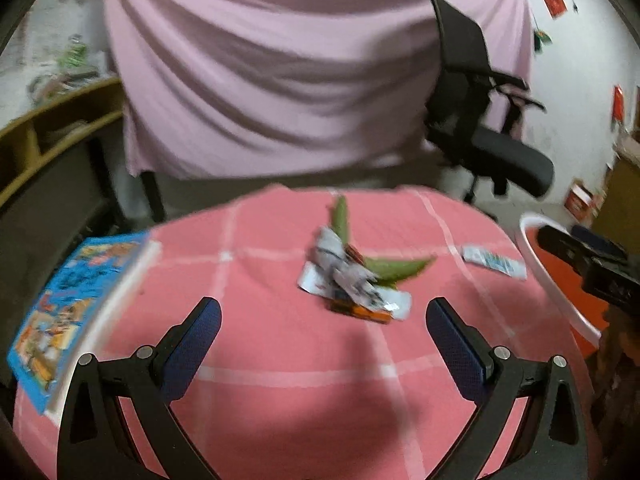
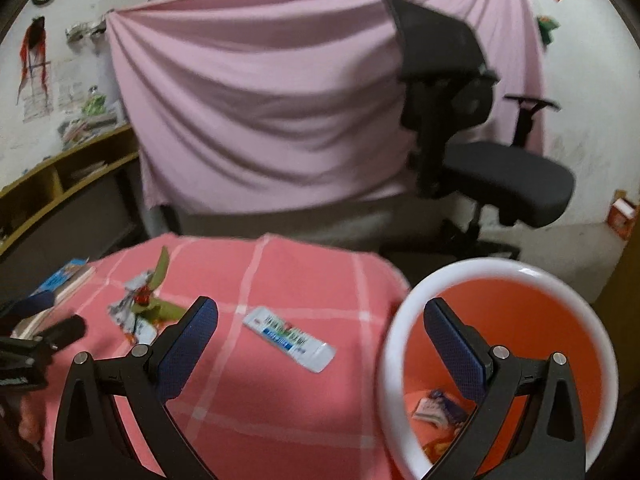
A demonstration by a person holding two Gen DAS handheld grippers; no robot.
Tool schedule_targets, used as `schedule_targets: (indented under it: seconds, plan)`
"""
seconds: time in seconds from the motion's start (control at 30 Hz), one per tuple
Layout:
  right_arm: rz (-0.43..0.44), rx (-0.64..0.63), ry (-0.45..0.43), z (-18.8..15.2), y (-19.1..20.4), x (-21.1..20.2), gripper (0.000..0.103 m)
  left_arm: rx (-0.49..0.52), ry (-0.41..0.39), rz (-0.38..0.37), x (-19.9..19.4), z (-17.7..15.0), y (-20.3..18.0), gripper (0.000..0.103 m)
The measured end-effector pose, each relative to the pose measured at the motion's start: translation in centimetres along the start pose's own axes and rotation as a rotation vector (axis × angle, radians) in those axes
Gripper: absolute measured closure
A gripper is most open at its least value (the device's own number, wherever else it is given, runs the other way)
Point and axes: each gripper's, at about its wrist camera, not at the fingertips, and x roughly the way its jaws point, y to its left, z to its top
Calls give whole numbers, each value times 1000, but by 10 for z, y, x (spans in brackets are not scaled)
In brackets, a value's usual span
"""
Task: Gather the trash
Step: 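Grasp the white toothpaste tube with the right tool while the left tool grasps the orange snack bar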
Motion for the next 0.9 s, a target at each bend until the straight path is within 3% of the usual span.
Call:
schedule_targets:
  seconds: [0.03, 0.07, 0.1, 0.13, 0.37, 0.6, 0.67, 0.83, 0.9]
  plan:
    - [19, -3, 18, 0, 0, 3, 15, 15, 40, -24, 8, 0, -3, 11]
    - [35, -5, 37, 0, 1, 6, 25, 22, 73, -39, 15, 2, -3, 23]
    - [43, -4, 48, -1, 1, 7, 26, 24, 106, -49, 22, 2, -4, 32]
    - [49, -2, 56, -1, 0, 9, 26, 21, 138, -53, 30, 2, -3, 34]
    - [152, 12, 213, -3, -3, 39, 28, 24, 163, -69, 42, 10, -8, 35]
    - [101, -120, 255, -6, 6, 54, 31, 67, 176, -64, 51, 15, -13, 35]
    - [85, -199, 248, -9, 15, 55, 37, 69, 176, -70, 52, 14, -11, 36]
    - [139, -263, 230, -14, 22, 51, 64, 64, 169, -78, 49, 13, -9, 57]
    - [158, -261, 233, -16, 21, 50, 70, 62, 164, -81, 47, 12, -8, 65]
